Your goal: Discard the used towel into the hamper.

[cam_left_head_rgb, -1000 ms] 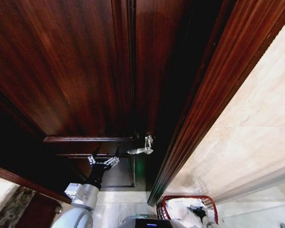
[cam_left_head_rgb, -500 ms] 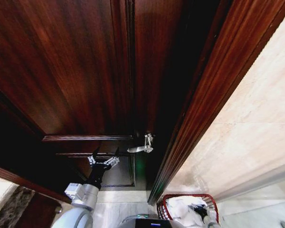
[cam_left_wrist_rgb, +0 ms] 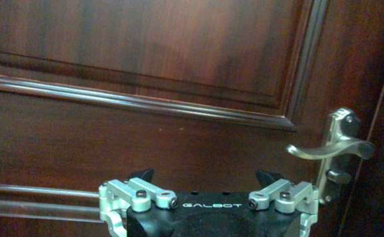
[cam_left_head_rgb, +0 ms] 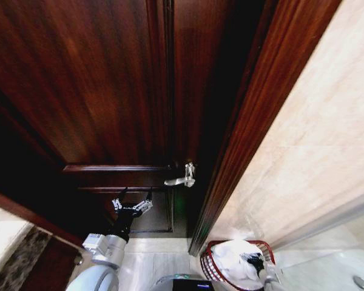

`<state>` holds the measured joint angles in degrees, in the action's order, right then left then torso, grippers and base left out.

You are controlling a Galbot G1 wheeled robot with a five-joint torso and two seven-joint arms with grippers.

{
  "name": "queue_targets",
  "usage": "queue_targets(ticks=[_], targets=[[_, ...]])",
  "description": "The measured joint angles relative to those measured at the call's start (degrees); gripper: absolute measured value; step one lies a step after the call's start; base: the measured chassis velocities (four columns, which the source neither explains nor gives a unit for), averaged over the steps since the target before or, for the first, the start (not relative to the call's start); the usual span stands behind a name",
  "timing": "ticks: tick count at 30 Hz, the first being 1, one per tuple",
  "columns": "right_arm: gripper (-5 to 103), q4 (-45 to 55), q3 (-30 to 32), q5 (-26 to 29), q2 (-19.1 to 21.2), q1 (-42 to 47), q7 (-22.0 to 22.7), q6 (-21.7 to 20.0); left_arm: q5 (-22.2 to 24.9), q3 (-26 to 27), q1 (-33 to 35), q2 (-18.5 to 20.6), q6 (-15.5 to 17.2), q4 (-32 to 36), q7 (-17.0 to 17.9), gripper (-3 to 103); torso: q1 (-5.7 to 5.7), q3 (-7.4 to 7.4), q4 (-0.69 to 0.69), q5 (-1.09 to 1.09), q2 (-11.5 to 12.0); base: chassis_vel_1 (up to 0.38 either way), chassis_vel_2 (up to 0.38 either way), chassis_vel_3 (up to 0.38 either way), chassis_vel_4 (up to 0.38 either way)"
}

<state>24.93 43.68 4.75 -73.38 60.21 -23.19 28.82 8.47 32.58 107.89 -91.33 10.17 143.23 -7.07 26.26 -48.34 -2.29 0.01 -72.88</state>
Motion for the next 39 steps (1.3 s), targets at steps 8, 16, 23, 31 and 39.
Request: queue_targets(ticks=[8, 16, 23, 31, 39], targets=[[100, 20.51, -0.10, 3.72, -0.16, 12.39, -0.10, -6.01, 0.00, 0.00, -0.02, 0.00, 0.00, 0.00, 0.00, 100, 0.12, -0.07, 0.03, -0.03, -0.02, -0.016, 0.007, 0.010, -0.016], [100, 43.27, 1.23, 6.84, -0.19, 23.68, 0.31, -8.97, 0.00, -0.01, -0.01, 0.01, -0.01, -0.01, -0.01, 100, 0.10, -0.07, 0.01, -0.08, -0.11, 0.000, 0.000, 0.000, 0.000], [100, 38.72, -0.01, 1.69, -1.05, 25.92, 0.30, -6.35, 0.00, 0.00, -0.01, 0.00, -0.02, -0.01, 0.00, 100, 0.12, -0.09, -0.03, -0.04, -0.13, 0.000, 0.000, 0.000, 0.000], [100, 42.21, -1.84, 2.67, -1.53, 32.43, -1.52, -14.14, 0.00, 0.00, -0.01, 0.01, -0.01, -0.01, 0.00, 100, 0.12, -0.11, 0.01, -0.02, -0.14, 0.000, 0.000, 0.000, 0.000], [100, 56.44, -0.80, 6.49, -0.51, 42.28, -2.83, -18.57, 0.00, 0.00, -0.01, 0.00, -0.01, 0.00, 0.00, 100, 0.13, -0.12, 0.03, -0.01, -0.15, 0.000, 0.000, 0.000, 0.000]])
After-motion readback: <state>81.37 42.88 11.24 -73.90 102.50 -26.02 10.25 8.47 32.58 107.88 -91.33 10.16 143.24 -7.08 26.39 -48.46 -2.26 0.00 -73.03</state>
